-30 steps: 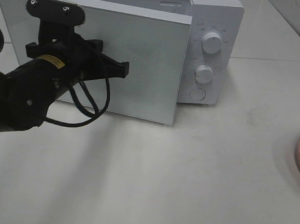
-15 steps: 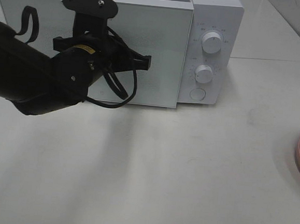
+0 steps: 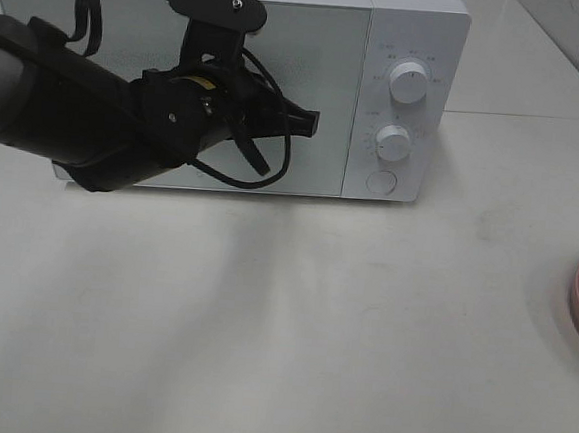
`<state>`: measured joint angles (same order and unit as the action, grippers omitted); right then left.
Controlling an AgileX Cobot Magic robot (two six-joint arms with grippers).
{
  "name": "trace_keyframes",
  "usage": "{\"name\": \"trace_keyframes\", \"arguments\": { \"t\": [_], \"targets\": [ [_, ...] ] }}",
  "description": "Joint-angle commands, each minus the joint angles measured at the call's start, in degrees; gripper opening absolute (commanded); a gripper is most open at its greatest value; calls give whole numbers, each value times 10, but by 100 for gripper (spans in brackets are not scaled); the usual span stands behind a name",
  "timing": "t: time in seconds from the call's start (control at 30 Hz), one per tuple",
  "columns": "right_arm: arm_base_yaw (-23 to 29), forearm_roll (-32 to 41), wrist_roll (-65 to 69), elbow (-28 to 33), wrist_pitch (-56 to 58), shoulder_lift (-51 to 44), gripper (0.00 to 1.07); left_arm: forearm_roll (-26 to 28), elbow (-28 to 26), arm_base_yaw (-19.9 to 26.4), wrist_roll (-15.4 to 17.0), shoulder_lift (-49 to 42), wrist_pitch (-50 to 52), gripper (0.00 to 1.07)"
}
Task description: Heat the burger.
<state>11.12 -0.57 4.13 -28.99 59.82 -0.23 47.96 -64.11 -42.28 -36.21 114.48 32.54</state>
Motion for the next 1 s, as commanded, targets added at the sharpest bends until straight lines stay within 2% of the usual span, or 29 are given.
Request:
{"name": "trace_keyframes", "arguments": {
  "t": [0.03,0.17,0.2,0.3,0.43,0.5,0.53,0.57,0.6,0.63,0.67,0.7,0.73,0.87,0.9,0.93,0.97,1.0],
  "targets": [
    [-4,-4,-3,-1,-4,-16,76,17,-4,9,-26,-9,59,0],
    [-4,-4,-3,-1,-4,-16,76,37,22,-9,-26,-19,64,0],
    [-4,-4,-3,-1,-4,-16,76,57,41,-23,-26,-28,64,0],
    [-4,-4,-3,-1,-4,-16,76,69,72,-46,-26,-46,65,0],
    [-4,-4,-3,-1,-4,-16,76,70,103,-69,-26,-72,62,0],
    [-4,-4,-3,-1,-4,-16,76,70,121,-83,-29,-88,59,4],
    [-4,-4,-3,-1,-4,-16,76,70,131,-90,-29,-96,55,11],
    [-4,-4,-3,-1,-4,-16,76,70,145,-99,-30,-109,34,34],
    [-4,-4,-3,-1,-4,-16,76,70,145,-99,-30,-109,34,34],
    [-4,-4,-3,-1,-4,-16,76,74,155,-103,-33,-121,6,71],
    [-4,-4,-3,-1,-4,-16,76,79,158,-103,-35,-124,-10,90],
    [-4,-4,-3,-1,-4,-16,76,79,158,-103,-35,-124,-10,90],
    [-4,-4,-3,-1,-4,-16,76,92,160,-103,-38,-128,-44,101],
    [-4,-4,-3,-1,-4,-16,76,92,166,-103,-42,-133,-67,98],
    [-4,-4,-3,-1,-4,-16,76,89,172,-103,-68,-142,-91,98],
    [-4,-4,-3,-1,-4,-16,76,91,176,-103,-81,-148,-105,96],
    [-4,-4,-3,-1,-4,-16,76,91,176,-103,-81,-148,-105,96],
    [-4,-4,-3,-1,-4,-16,76,92,179,-103,-100,-163,-129,96]
  ]
}}
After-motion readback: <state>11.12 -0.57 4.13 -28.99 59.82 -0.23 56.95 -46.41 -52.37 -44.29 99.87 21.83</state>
